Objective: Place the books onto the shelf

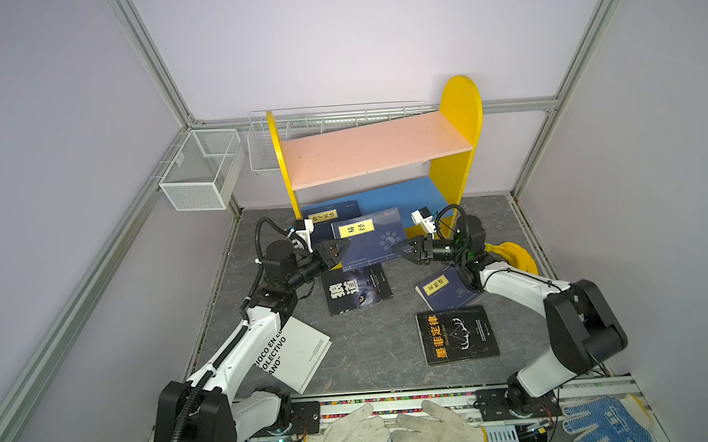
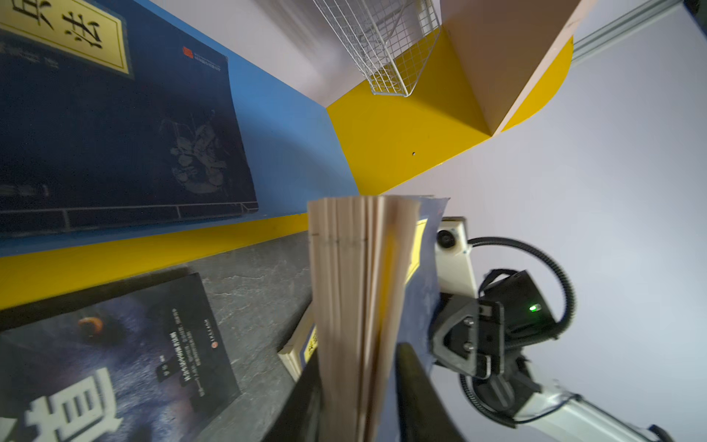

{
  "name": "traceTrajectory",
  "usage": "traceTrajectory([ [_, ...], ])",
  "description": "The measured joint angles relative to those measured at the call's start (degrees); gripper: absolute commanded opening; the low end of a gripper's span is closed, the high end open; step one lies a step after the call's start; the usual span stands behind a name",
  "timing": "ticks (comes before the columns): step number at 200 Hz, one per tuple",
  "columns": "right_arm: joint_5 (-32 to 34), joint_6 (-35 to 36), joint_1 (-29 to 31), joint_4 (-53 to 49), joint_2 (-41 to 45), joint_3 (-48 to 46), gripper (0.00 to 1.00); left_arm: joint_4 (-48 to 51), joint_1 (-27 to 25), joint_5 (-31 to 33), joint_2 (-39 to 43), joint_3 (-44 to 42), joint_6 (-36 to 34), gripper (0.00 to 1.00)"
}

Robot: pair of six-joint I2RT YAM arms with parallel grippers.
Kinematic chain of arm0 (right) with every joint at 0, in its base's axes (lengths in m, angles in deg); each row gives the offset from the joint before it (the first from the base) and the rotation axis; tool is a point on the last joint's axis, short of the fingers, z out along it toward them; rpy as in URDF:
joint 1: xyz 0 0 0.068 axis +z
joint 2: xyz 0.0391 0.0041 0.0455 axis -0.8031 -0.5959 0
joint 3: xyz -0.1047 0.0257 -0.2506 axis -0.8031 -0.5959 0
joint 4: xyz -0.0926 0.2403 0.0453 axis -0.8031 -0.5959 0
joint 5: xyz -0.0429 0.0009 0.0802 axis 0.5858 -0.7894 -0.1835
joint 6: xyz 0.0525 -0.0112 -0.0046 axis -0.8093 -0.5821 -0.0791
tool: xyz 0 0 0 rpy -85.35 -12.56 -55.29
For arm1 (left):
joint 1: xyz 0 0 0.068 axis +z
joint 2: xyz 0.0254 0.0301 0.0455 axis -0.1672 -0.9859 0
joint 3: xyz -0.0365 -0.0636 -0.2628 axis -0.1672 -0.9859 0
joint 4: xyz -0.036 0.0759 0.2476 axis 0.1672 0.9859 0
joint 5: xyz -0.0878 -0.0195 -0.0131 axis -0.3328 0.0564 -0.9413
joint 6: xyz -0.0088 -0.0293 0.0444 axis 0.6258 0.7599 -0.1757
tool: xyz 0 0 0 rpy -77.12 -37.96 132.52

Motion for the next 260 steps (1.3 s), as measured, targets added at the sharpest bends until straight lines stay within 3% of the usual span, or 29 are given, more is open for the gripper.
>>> traceTrajectory([
  [9, 0.33, 3.32, 0.28, -4.50, 1.49, 1.62, 0.28, 0.42, 0.04, 0.22, 0.33, 0.22, -0.20, 0.10],
  [29, 0.63, 7.96, 0.50, -10.71, 3.13, 3.34, 0.44, 1.36, 0.02, 0.20, 1.16, 1.03, -1.29, 0.00],
  [52, 1.16, 11.10, 0.57, -15.54, 3.04, 3.48, 0.55, 3.28, 0.09, 0.35, 2.34, 2.51, -2.69, 0.00],
  [75, 1.18, 11.76, 0.48, -17.03, 2.95, 3.39, 0.56, 4.81, 0.44, 0.04, 3.54, 3.58, -3.56, 0.00],
  [181, -1.60, 1.84, -0.74, -5.57, 1.25, 2.58, 0.22, 6.80, 2.78, -6.97, 4.55, 5.01, -6.14, 0.00],
  [208, -0.72, 3.54, -0.68, -8.94, 0.87, 3.63, 0.13, 7.30, 2.99, -7.37, 3.65, 5.90, -7.02, 0.00],
  [240, 1.03, 6.99, -0.28, -14.32, -2.69, 9.64, 0.08, 9.70, 4.09, -5.25, 1.14, 8.02, -8.41, 0.00],
  [247, 1.27, 7.41, -0.17, -14.82, -3.76, 10.93, 0.08, 10.29, 4.33, -4.35, 0.76, 8.59, -8.83, 0.06],
  [260, 1.64, 8.02, 0.13, -15.56, -6.19, 13.49, 0.08, 11.28, 4.85, -3.10, 0.63, 9.22, -9.53, 0.10],
])
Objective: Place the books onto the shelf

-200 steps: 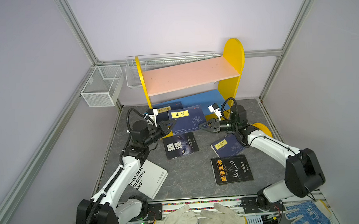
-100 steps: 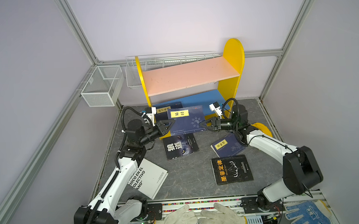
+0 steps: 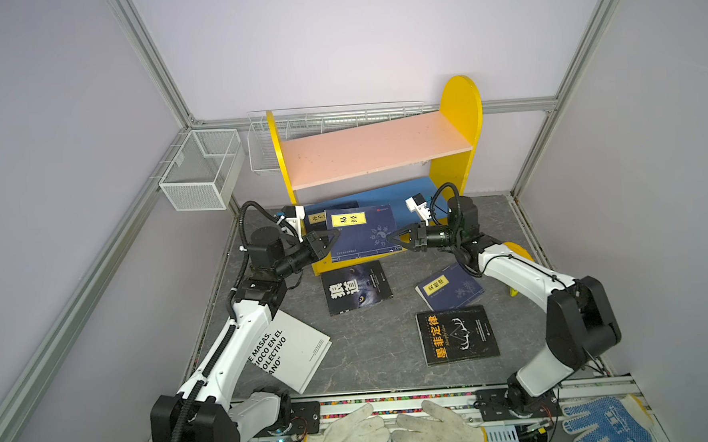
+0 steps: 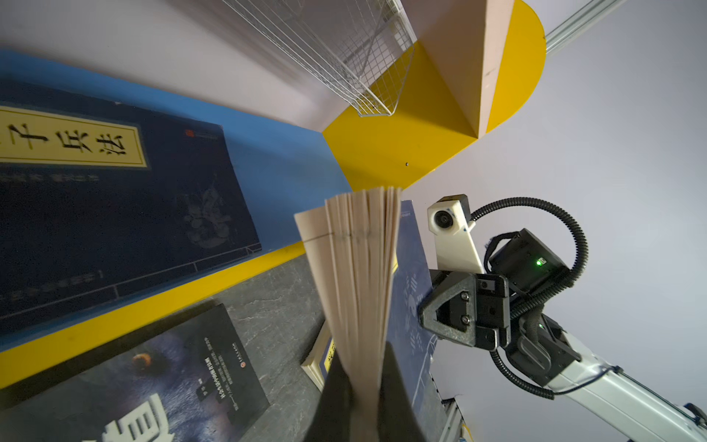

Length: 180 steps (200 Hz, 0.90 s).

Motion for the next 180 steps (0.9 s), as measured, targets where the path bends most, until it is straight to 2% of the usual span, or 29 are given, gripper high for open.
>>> traceTrajectory([
  [20, 0.44, 0.94, 0.83, -0.70, -3.39, 3.72, 0.07, 1.27, 1.57, 1.46, 0.02, 0.31, -0.33, 0.28],
  [33, 2.14, 1.97, 1.20, -1.46, -5.40, 6.21, 0.07, 2.27, 3.15, 2.34, 0.28, 0.42, -0.68, 0.48],
  [45, 4.50, 4.04, 1.33, -3.58, -6.88, 8.57, 0.07, 3.48, 4.52, 3.08, 0.98, 0.46, -1.62, 0.62],
  [60, 8.07, 6.64, 1.51, -7.13, -8.50, 11.63, 0.07, 5.49, 5.81, 4.00, 2.95, 0.50, -2.23, 0.74],
  [74, 9.44, 7.93, 1.51, -8.15, -10.01, 13.68, 0.07, 8.00, 6.25, 5.22, 5.27, 0.72, -4.28, 0.80],
  [112, 10.32, 8.68, 1.66, -8.68, -13.55, 17.53, 0.08, 15.50, 6.58, 9.35, 10.86, 2.12, -10.19, 0.88],
  [132, 10.08, 8.70, 1.66, -8.81, -15.54, 19.43, 0.09, 18.40, 6.86, 11.32, 12.04, 2.10, -11.91, 0.92],
  [149, 9.40, 8.81, 1.66, -9.35, -17.70, 22.32, 0.09, 19.04, 6.97, 12.35, 12.22, 1.18, -12.87, 0.99],
  [180, 8.94, 10.84, 1.84, -13.03, -21.55, 28.74, 0.11, 19.67, 7.02, 12.68, 11.87, -1.42, -13.99, 0.99],
])
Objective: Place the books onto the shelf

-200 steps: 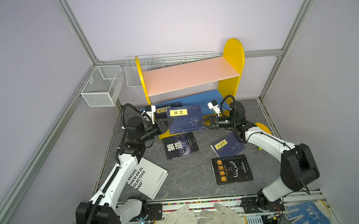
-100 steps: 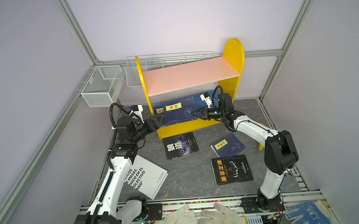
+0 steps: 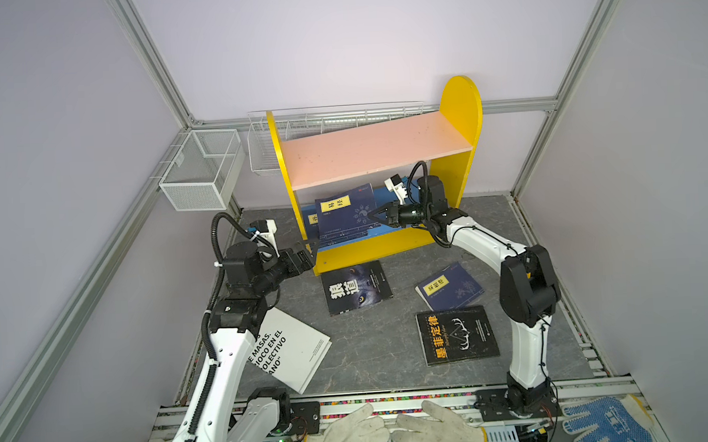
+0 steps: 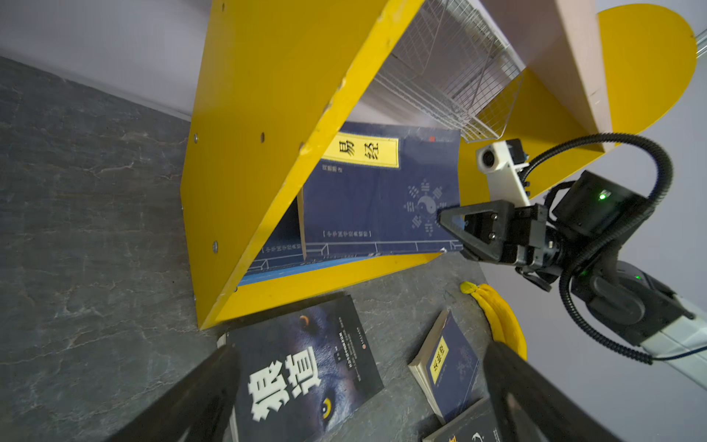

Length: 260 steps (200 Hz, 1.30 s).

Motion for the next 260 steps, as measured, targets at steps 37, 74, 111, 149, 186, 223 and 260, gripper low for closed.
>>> traceTrajectory([
  [37, -0.42, 2.86, 0.96, -3.50, -3.58, 6.40, 0.11, 0.28, 0.00, 0.66, -0.85, -0.20, -0.66, 0.99],
  [74, -1.11, 4.74, 1.73, -5.35, -6.97, 12.15, 0.11, 0.28, 0.00, 2.05, -2.03, -0.22, -1.42, 0.99],
  [111, -1.44, 5.49, 2.36, -7.89, -10.60, 15.39, 0.11, 0.20, 0.00, 2.93, -4.48, -0.24, -1.49, 0.99],
  [149, -2.62, 5.46, 2.23, -10.27, -13.88, 16.15, 0.11, -1.07, 0.00, 3.13, -7.72, -0.24, -1.64, 0.99],
  [186, -3.48, 5.53, 2.21, -11.69, -14.73, 18.62, 0.12, -3.63, 0.00, 3.10, -11.89, -0.24, -1.53, 0.99],
  [223, -3.43, 5.51, 2.23, -12.04, -14.80, 19.17, 0.12, -6.40, 0.00, 3.21, -14.60, -0.24, -1.18, 0.99],
  [260, -3.41, 5.46, 2.23, -12.04, -14.80, 19.37, 0.12, -8.11, 0.00, 3.56, -15.32, -0.24, -0.98, 0.99],
])
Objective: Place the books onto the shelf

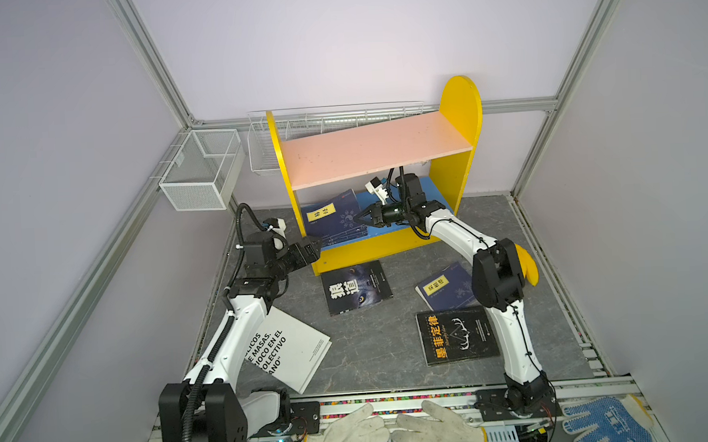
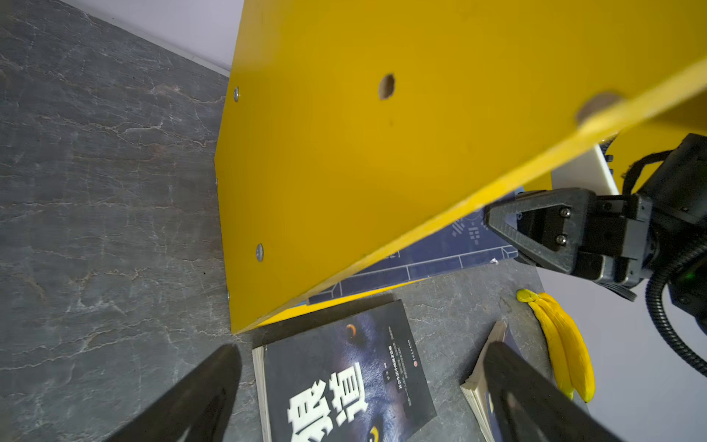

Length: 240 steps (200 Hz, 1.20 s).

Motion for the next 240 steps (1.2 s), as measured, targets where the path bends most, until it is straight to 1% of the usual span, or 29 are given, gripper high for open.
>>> traceTrajectory([
  [50, 0.02, -0.13, -0.02, -0.09, -0.59, 0.94, 0.12, -1.53, 0.00, 0.26, -0.92, 0.00, 0.22, 0.99],
  [98, 0.07, 0.07, -0.11, -1.88, -1.81, 2.64, 0.12, -2.10, 0.00, 2.19, -3.19, 0.00, 1.14, 1.00],
  [140, 1.36, 1.49, 0.02, -3.61, -1.88, 2.95, 0.12, -4.85, -0.31, 6.56, -6.34, 0.11, 2.86, 1.00],
  [172, 1.88, 2.19, 0.11, -4.50, -1.88, 3.23, 0.12, -5.38, -3.61, 11.56, -10.71, 2.16, 3.19, 0.97],
  [187, 2.27, 2.45, 0.15, -4.92, -1.88, 3.23, 0.12, -5.53, -5.16, 13.29, -12.59, 2.89, 3.34, 0.95],
  [210, 3.48, 3.06, 0.28, -5.86, -1.90, 3.23, 0.12, -5.75, -6.29, 15.85, -14.32, 3.52, 3.91, 0.93],
  [230, 4.81, 3.85, 0.48, -7.10, -2.10, 3.67, 0.16, -5.75, -6.82, 19.08, -14.45, 3.80, 4.68, 0.93],
  [240, 5.95, 4.42, 0.66, -8.07, -2.21, 4.20, 0.24, -5.77, -6.88, 20.44, -14.45, 3.80, 5.20, 0.93],
])
